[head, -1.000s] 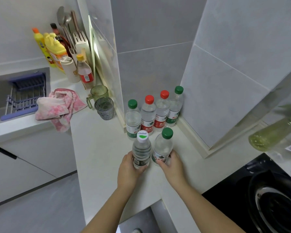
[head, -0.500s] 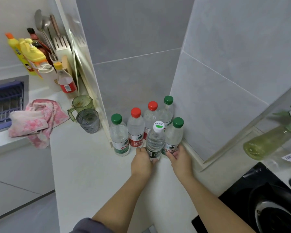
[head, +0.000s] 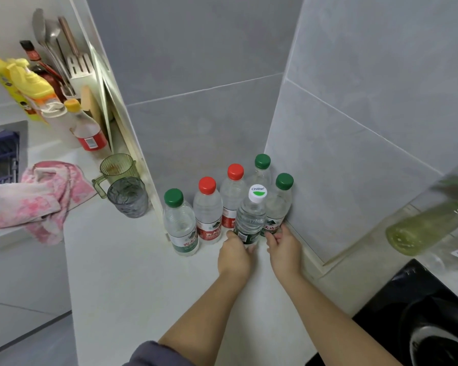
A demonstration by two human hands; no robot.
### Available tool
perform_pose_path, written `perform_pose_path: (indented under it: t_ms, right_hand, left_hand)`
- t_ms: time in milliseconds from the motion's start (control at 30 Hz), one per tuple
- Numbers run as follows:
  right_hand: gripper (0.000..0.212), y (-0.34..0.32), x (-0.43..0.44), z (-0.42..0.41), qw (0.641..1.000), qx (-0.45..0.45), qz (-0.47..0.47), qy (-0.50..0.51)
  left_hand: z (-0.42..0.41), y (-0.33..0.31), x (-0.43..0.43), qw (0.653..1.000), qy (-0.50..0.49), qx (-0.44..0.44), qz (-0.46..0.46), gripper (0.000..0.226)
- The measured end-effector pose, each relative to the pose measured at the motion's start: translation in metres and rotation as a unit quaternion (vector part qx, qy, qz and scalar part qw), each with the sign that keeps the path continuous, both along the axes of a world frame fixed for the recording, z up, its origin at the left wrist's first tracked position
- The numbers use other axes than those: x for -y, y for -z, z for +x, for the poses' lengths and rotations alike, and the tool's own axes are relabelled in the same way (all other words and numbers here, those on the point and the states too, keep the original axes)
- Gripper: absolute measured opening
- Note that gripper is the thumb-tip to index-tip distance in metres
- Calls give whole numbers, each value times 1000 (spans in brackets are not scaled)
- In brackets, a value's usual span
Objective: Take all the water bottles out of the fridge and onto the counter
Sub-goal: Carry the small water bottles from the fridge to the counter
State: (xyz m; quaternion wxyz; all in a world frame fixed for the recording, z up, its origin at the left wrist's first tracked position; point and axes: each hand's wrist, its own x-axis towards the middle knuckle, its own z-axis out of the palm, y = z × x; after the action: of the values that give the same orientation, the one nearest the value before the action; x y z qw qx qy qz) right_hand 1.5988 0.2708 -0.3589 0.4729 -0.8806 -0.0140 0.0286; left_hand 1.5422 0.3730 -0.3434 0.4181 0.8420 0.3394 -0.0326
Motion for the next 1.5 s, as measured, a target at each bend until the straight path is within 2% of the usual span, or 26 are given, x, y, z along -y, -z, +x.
perform_pose_path:
  t_ms: [133,233,367,567,667,767,867,967,1067,1167,1267,1500]
  right_hand:
    - [18,1,1,-2,1000,-20,16,-11]
    - [28,2,1,-6,998,-52,34,-12]
    - [43,6,-3,-14,994,-82,78,2]
    - [55,9,-1,-15,994,-91,64,-15]
    - [67,7,7,-31,991,-122,48,-31]
    - [71,-1,20,-53,989,-135,41,-51]
    - [71,-9,38,-79,988,-94,-56,-113]
    - [72,-16,56,-106,966,-42,-175,-185]
    - [74,-26,69,-137,919,11,-308,-246]
    - [76,-42,80,-169,870,68,-390,-296]
    - [77,-55,92,-202,832,137,-419,-338]
    - [79,-90,91,-273,794,258,-353,-422]
  left_hand:
    - [-3,1,-3,1000,-1,24,-20,52]
    - [-9,2,-7,998,8,52,-43,60]
    - [-12,5,-11,996,23,71,-50,58]
    - [-9,11,-14,995,35,72,-53,58]
    - [-21,9,-15,994,25,69,-75,71]
    - [-45,3,-19,997,35,42,-57,88]
    - [-84,-2,-24,997,75,1,18,86]
    - [-136,-8,-24,982,110,-41,147,85]
    - [-192,-16,-16,958,93,-66,265,88]
    - [-244,-30,1,940,51,-88,324,90]
    - [-293,-49,21,929,5,-100,356,90]
    - [-398,-93,67,915,-99,-40,389,89]
